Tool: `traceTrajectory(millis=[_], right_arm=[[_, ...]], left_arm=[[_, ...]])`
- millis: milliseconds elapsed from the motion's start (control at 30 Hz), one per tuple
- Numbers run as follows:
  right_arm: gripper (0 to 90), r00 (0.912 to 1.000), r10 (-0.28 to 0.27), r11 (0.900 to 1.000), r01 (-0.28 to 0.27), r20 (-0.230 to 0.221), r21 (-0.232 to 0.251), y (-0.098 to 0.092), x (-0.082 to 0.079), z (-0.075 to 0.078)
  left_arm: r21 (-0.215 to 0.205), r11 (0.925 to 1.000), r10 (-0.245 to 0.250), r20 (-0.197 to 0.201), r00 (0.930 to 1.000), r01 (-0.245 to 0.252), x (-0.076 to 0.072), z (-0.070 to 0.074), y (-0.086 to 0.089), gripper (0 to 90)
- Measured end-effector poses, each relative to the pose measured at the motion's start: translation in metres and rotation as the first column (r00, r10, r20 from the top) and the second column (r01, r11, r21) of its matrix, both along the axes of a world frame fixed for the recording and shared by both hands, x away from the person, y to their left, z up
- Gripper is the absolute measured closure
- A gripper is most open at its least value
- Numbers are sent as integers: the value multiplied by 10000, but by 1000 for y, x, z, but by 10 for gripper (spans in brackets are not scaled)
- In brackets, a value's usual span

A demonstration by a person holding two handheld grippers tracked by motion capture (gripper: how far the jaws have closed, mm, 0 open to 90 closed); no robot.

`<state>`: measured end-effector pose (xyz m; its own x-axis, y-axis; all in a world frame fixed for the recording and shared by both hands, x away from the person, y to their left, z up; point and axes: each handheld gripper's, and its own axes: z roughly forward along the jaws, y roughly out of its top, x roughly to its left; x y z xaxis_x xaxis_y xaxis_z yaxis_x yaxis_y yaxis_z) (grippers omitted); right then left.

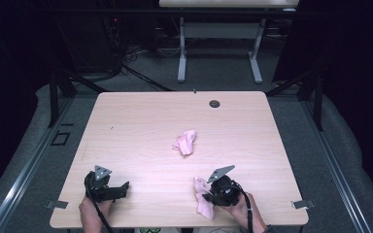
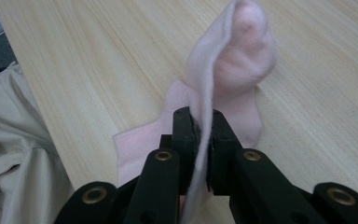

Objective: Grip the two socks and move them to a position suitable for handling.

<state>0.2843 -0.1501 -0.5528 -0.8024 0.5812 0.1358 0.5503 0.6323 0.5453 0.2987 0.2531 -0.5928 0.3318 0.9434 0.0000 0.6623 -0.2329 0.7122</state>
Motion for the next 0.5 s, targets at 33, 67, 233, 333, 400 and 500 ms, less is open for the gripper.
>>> traceTrajectory(millis=[33,67,233,333,400,500], right_arm=[[789,10000,18,10000,-18,-21,0,0,0,0],[737,10000,-18,10000,18,30,7,0,0,0],[463,9991,-237,9987,222,338,458,-9,0,7],[304,9960,-649,9953,602,609,756,-19,2,12],[240,9924,-940,9922,868,790,894,-29,5,12],[143,9773,-1748,9817,1636,1201,979,-51,12,7]], left_arm=[[-4,10000,4,5,10000,-4,0,0,0,6],[-5,10000,6,-7,10000,-6,0,0,0,6],[-6,10000,15,-4,10000,-15,0,0,0,6],[-9,10000,22,0,10000,-22,0,0,0,6],[-9,10000,22,-1,10000,-22,0,0,0,6],[-8,10000,23,-1,10000,-23,0,0,0,5]])
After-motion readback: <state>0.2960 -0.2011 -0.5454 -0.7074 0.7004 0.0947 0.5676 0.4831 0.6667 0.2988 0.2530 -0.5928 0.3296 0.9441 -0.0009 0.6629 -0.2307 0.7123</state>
